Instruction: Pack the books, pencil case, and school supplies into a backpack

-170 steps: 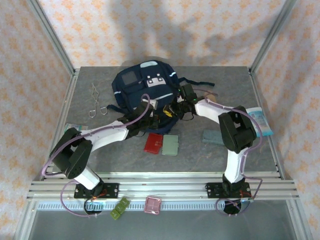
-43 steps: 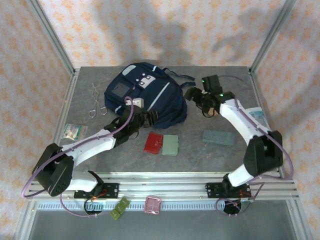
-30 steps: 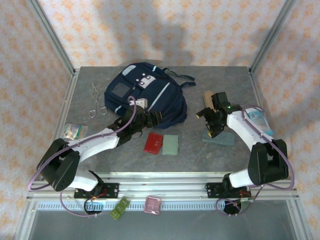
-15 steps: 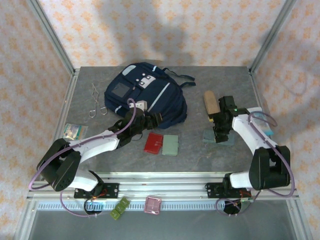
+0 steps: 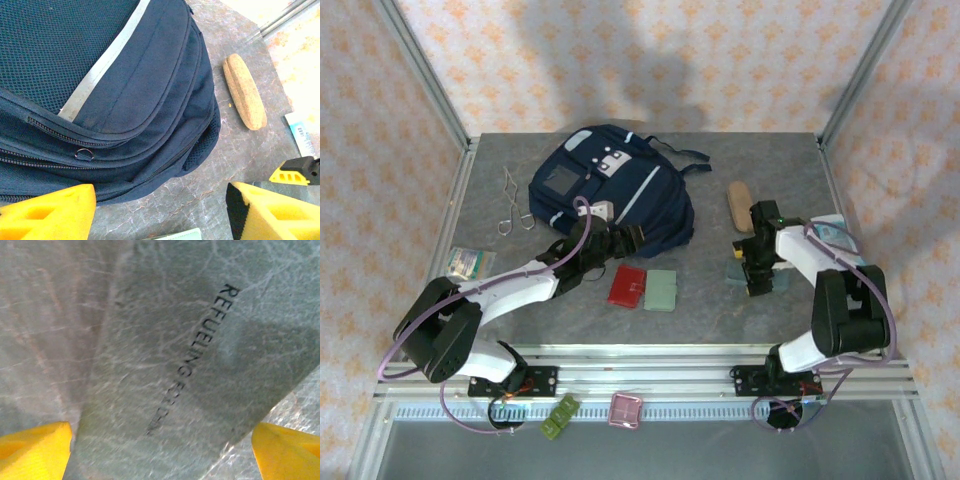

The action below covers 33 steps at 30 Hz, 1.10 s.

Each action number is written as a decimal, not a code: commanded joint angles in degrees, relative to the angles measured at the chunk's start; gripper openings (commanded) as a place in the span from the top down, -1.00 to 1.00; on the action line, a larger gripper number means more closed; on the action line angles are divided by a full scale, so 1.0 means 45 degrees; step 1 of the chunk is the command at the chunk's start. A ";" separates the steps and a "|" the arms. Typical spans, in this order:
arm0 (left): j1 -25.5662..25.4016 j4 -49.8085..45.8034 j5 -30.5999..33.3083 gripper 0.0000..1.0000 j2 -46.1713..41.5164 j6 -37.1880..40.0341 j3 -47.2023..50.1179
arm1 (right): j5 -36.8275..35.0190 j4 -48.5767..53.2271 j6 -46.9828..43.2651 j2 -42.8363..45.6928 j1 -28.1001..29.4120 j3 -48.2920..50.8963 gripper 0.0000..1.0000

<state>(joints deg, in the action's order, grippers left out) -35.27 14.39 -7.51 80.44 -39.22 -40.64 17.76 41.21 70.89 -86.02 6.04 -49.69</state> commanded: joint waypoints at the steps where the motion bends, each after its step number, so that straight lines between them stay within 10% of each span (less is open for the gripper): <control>1: -0.0073 0.0171 0.0008 -0.40 -0.0132 -0.0210 0.0148 | -0.0369 -0.0404 -0.0014 -0.0425 -0.0091 0.0162 -0.83; 20: -0.0054 -0.2845 0.0793 -0.40 0.1936 0.1769 -0.3637 | -0.0993 -0.1673 -0.3291 0.0791 0.0329 0.0339 0.27; 33: -0.0399 -0.7707 0.3793 -0.44 0.6329 0.5460 -0.9456 | -0.1359 -0.2033 -0.6230 0.2542 0.1183 -0.1042 0.32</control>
<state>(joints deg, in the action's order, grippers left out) -36.14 -12.82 2.79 108.01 -20.60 -80.31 14.09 33.32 46.81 -75.88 10.81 -52.34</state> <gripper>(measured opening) 0.718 0.575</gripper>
